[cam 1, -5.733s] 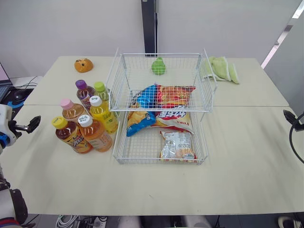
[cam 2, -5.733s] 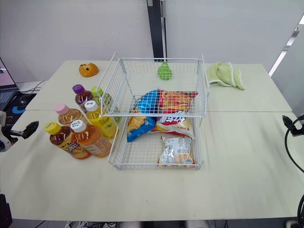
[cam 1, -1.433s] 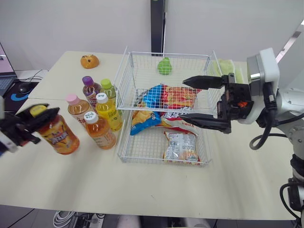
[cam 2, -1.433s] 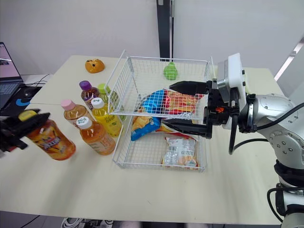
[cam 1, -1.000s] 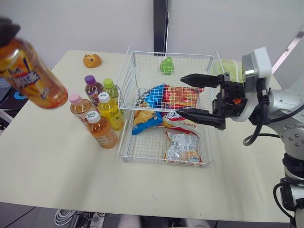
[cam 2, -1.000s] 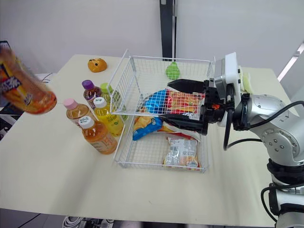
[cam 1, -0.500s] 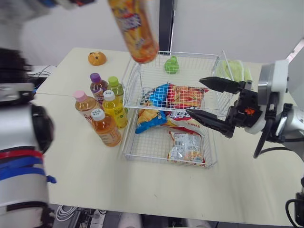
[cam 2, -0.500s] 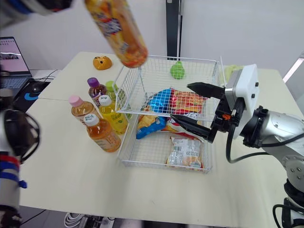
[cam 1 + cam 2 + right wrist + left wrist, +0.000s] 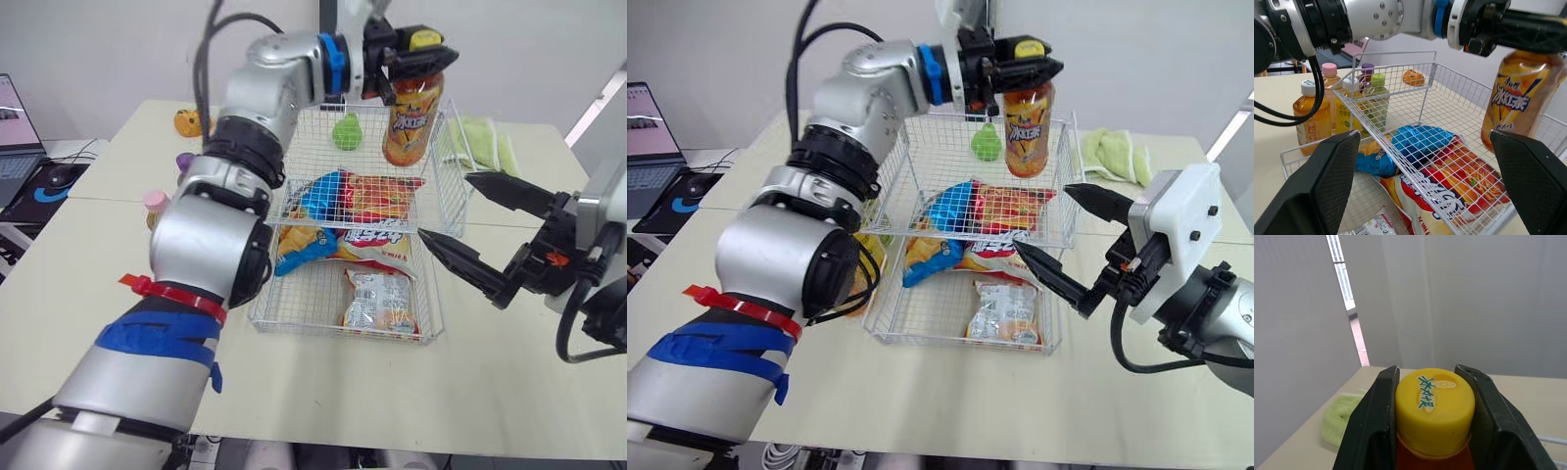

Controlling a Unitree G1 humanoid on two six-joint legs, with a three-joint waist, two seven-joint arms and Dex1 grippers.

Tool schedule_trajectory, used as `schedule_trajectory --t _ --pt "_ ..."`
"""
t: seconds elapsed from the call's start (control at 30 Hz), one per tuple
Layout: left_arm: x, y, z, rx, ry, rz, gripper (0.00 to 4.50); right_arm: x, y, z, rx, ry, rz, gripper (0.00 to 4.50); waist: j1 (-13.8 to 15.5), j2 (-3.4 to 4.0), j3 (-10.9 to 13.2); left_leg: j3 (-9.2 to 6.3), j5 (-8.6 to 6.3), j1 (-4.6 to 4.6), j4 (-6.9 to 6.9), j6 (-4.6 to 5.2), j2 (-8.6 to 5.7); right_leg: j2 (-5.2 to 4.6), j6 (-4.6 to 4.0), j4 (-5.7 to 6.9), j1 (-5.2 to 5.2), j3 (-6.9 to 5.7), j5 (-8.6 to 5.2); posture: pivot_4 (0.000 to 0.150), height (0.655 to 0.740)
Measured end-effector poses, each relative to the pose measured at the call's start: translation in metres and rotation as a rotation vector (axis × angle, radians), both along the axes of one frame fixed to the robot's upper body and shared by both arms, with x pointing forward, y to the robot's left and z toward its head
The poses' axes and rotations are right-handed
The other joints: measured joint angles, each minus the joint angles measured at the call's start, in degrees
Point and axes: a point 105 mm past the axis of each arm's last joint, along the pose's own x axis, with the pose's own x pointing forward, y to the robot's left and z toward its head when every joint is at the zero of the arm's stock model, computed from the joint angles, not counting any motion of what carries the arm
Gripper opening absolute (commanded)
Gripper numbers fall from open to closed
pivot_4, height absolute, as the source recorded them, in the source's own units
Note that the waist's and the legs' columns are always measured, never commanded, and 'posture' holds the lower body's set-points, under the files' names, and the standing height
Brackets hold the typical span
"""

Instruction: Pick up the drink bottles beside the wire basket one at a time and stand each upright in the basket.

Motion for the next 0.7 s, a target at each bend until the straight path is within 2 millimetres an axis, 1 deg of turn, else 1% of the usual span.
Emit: schedule_trajectory --t 0.13,0.2,0.27,0.47,0.5,0.57,0.63,0.7 --pt "0.0 -0.005 0.003 -0.017 -0.006 0.002 1.37 0.003 0.003 -0.003 0.013 0.008 -0.028 4.5 0.11 0.0 0.0 -0.01 0.0 -0.01 0.05 0.0 -0.04 -0.03 0.05 0.03 0.0 0.0 -0.03 0.15 0.74" --pt "-0.001 -0.007 0.002 -0.03 0.007 -0.007 2.09 0.003 0.004 -0.003 0.015 0.008 -0.04 4.5 0.2 0.0 0.01 -0.01 0.0 -0.02 0.06 -0.01 -0.04 -0.03 0.08 0.03 0.0 0.01 -0.04 0.15 0.74" --pt "0.0 -0.006 0.004 -0.06 0.021 -0.012 2.63 0.004 0.004 -0.003 0.02 0.01 -0.046 4.5 0.19 0.0 0.01 -0.01 0.0 -0.03 0.05 -0.01 -0.03 -0.03 0.08 0.03 0.0 0.0 -0.04 0.15 0.74" --pt "-0.004 -0.002 0.021 -0.119 0.003 -0.025 4.35 0.002 0.004 -0.003 0.017 0.02 -0.042 4.5 0.21 0.0 0.0 -0.01 0.01 0.01 0.07 -0.01 -0.04 -0.03 0.08 0.06 0.02 0.01 -0.05 0.15 0.74" --pt "-0.004 0.002 0.023 -0.128 0.001 -0.023 4.46 0.002 0.005 -0.003 0.014 0.017 -0.036 4.5 0.13 0.0 0.0 -0.01 0.01 0.02 0.08 -0.01 -0.03 -0.03 0.08 0.08 0.03 0.01 -0.05 0.15 0.74" --pt "-0.003 0.011 0.027 -0.138 -0.004 -0.022 4.46 0.002 0.006 -0.003 0.016 0.021 -0.02 4.5 -0.01 0.0 0.0 -0.02 0.01 0.04 0.08 -0.01 -0.02 -0.01 0.08 0.1 0.03 0.0 -0.05 0.15 0.74" --pt "-0.003 0.028 0.034 -0.145 -0.022 -0.02 4.46 0.001 0.01 -0.005 0.016 0.039 0.018 4.5 -0.3 0.0 0.0 -0.02 0.01 0.05 0.09 -0.02 -0.01 -0.01 0.08 0.12 0.03 -0.01 -0.05 0.15 0.74" --pt "-0.004 0.05 0.041 -0.143 -0.051 -0.009 4.46 0.001 0.014 -0.006 0.006 0.051 0.066 4.5 -0.71 0.02 -0.01 -0.02 0.02 0.06 0.09 -0.03 0.0 0.0 0.08 0.13 0.03 0.0 -0.05 0.15 0.74"
